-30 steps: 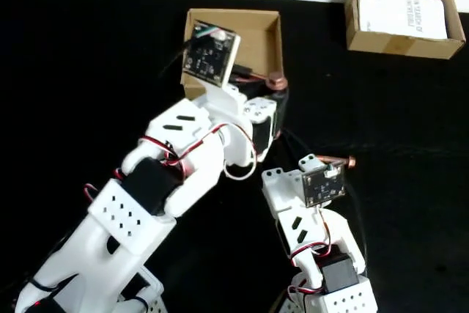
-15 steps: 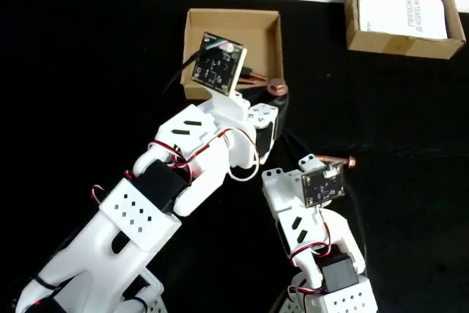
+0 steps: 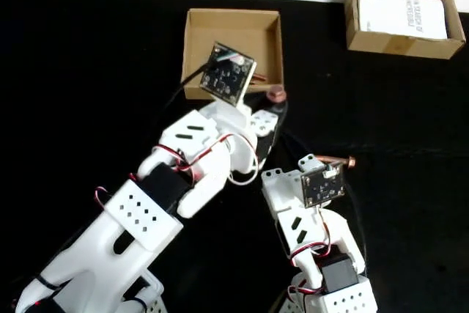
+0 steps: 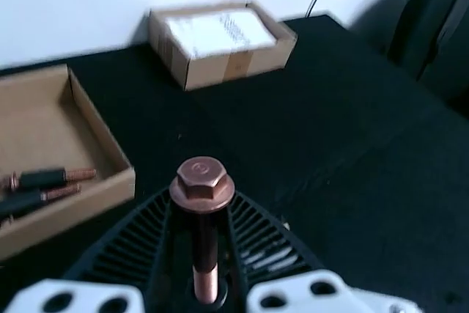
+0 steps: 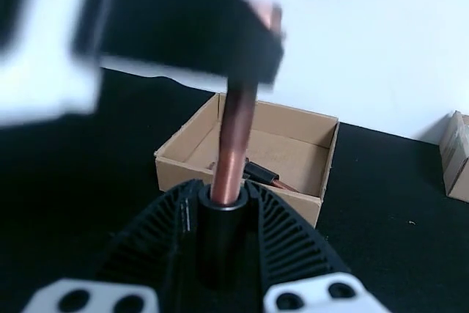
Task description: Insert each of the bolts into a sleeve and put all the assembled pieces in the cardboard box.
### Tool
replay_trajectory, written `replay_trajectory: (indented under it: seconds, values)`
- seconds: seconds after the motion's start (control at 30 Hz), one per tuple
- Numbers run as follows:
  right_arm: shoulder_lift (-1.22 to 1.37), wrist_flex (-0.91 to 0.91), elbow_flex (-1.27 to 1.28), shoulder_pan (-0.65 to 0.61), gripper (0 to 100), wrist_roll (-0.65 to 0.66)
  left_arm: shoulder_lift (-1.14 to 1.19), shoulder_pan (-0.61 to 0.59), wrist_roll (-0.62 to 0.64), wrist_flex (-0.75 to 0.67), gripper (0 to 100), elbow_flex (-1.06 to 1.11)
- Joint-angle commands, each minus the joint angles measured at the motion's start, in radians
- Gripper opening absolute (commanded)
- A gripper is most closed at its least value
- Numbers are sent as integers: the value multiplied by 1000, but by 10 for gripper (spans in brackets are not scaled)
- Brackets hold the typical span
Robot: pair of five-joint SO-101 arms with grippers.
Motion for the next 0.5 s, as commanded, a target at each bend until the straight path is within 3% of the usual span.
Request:
replay_trajectory:
  seconds: [0.0,0.1,0.33,0.47]
  values:
    - [-24,-21,-16,-1,7,12,-36,28,11,-25,9,56]
    - [-24,-21,-24,-1,7,14,-36,35,66,-25,9,99]
    - [-21,-21,-21,1,7,14,-54,27,64,-11,14,104]
    - [-19,-21,-27,39,7,9,-143,33,71,180,157,81]
